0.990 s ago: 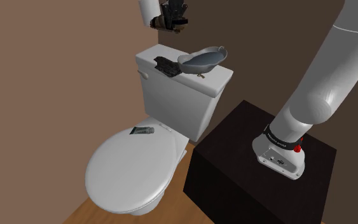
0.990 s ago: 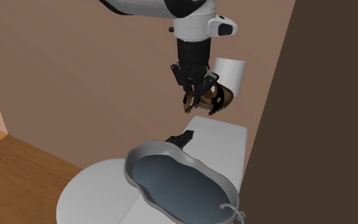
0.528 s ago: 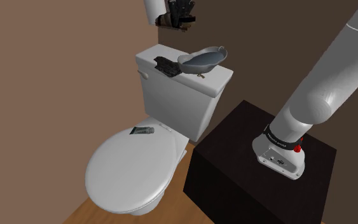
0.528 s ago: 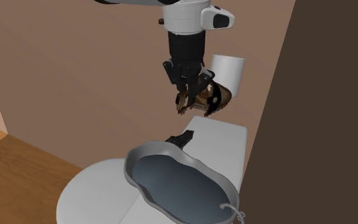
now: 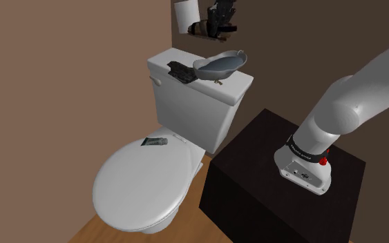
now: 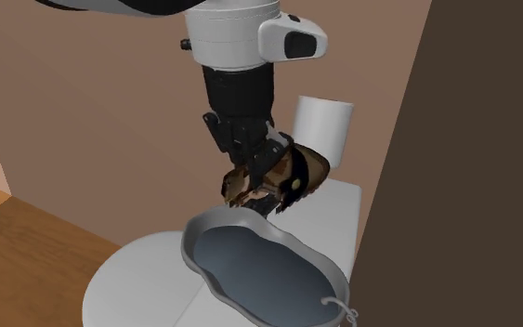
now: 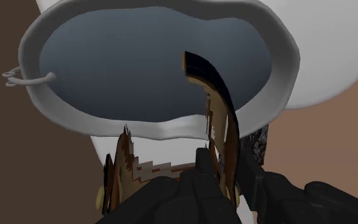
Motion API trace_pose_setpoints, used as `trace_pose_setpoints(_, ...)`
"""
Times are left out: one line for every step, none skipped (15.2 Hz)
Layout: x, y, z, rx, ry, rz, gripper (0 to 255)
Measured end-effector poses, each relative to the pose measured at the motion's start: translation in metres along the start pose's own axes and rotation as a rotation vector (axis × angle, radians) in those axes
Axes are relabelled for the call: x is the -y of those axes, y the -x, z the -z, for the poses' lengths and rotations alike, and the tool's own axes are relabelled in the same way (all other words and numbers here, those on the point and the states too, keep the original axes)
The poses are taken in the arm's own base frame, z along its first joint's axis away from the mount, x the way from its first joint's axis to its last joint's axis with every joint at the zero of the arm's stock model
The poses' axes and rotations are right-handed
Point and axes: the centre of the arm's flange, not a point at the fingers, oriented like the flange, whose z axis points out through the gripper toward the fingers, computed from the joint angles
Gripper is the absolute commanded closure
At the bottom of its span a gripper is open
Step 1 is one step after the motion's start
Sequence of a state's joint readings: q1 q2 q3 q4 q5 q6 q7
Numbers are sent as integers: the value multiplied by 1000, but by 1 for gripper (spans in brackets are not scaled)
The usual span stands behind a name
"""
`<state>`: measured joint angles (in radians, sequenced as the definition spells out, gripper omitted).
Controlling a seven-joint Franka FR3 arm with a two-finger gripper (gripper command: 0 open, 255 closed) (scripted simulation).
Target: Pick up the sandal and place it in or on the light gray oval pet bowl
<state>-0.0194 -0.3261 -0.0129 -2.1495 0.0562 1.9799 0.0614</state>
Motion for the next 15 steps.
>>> trace_pose_setpoints(-4, 13, 4, 0, 0, 0, 255)
trace_pose_setpoints(-7, 27, 6, 0, 0, 0, 255)
trace_pose_setpoints(-12, 37, 9, 0, 0, 0, 255)
trace_pose_setpoints(-13, 49, 10, 0, 0, 0, 255)
trace_pose_setpoints(-18, 62, 12, 0, 0, 0, 255)
trace_pose_setpoints(-20, 77, 12, 0, 0, 0, 255)
trace_pose_setpoints(-23, 82, 11, 0, 0, 0, 255)
trace_pose_setpoints(-24, 85, 8, 0, 0, 0, 255)
trace_pose_setpoints(-26, 86, 3, 0, 0, 0, 255)
trace_pose_setpoints(-26, 88, -2, 0, 0, 0, 255)
trace_pose_setpoints(-26, 88, -7, 0, 0, 0, 255)
trace_pose_setpoints(-28, 89, -13, 0, 0, 0, 255)
trace_pose_setpoints(-27, 91, -17, 1, 0, 0, 255)
trace_pose_setpoints(-28, 92, -22, 0, 0, 0, 255)
trace_pose_setpoints(-28, 92, -27, 0, 0, 0, 255)
